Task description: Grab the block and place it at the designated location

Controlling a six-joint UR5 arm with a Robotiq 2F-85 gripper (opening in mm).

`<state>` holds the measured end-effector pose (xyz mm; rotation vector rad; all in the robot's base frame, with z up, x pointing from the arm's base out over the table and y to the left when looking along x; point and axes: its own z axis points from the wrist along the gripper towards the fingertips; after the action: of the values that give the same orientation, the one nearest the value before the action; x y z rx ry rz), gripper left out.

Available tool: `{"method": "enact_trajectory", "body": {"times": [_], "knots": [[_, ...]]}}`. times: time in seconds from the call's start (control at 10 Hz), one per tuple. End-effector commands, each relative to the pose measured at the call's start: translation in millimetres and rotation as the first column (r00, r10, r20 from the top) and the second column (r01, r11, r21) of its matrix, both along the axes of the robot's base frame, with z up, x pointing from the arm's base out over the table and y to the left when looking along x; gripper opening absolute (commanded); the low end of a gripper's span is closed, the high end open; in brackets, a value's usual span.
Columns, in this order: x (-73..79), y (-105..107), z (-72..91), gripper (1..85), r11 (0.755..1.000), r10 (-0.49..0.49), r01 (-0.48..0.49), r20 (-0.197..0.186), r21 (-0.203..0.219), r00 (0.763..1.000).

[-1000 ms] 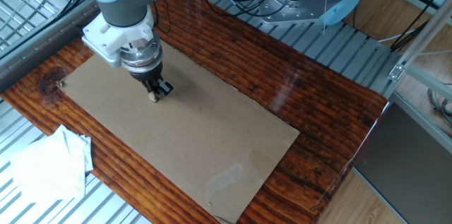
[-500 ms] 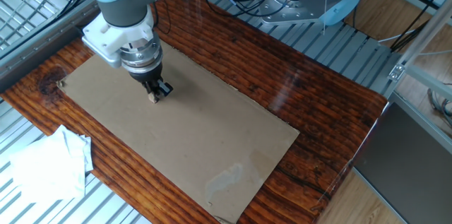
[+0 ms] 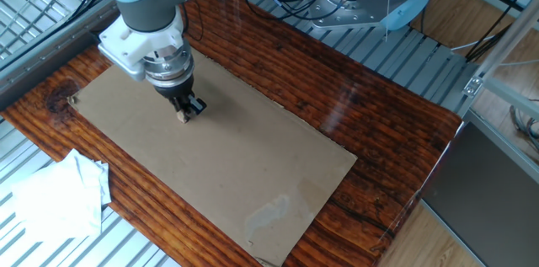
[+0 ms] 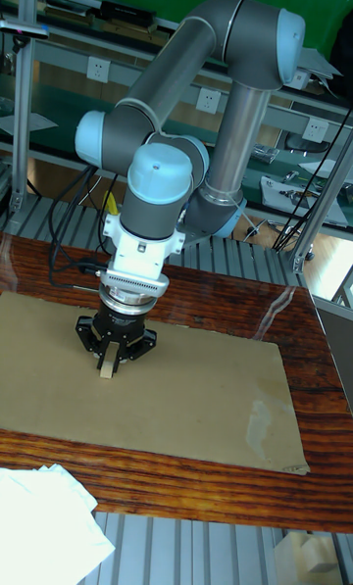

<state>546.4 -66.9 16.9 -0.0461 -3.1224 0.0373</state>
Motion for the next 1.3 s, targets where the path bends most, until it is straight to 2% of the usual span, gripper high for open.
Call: {"method": "enact_trajectory", "body": {"times": [0.0,0.9,1.1,1.2], "knots": [[1.6,3,0.5,32.7,1.000,0.005,-0.005,0.005,0.017,1.000],[-1.5,-1,8.9,38.3,1.000,0.005,-0.005,-0.001,0.003,1.000],[-0.2,-3,19.4,38.3,1.000,0.013,-0.013,-0.005,0.003,1.000],[-0.6,-3,30.6,38.3,1.000,0.014,-0.014,-0.017,0.014,1.000]]}}
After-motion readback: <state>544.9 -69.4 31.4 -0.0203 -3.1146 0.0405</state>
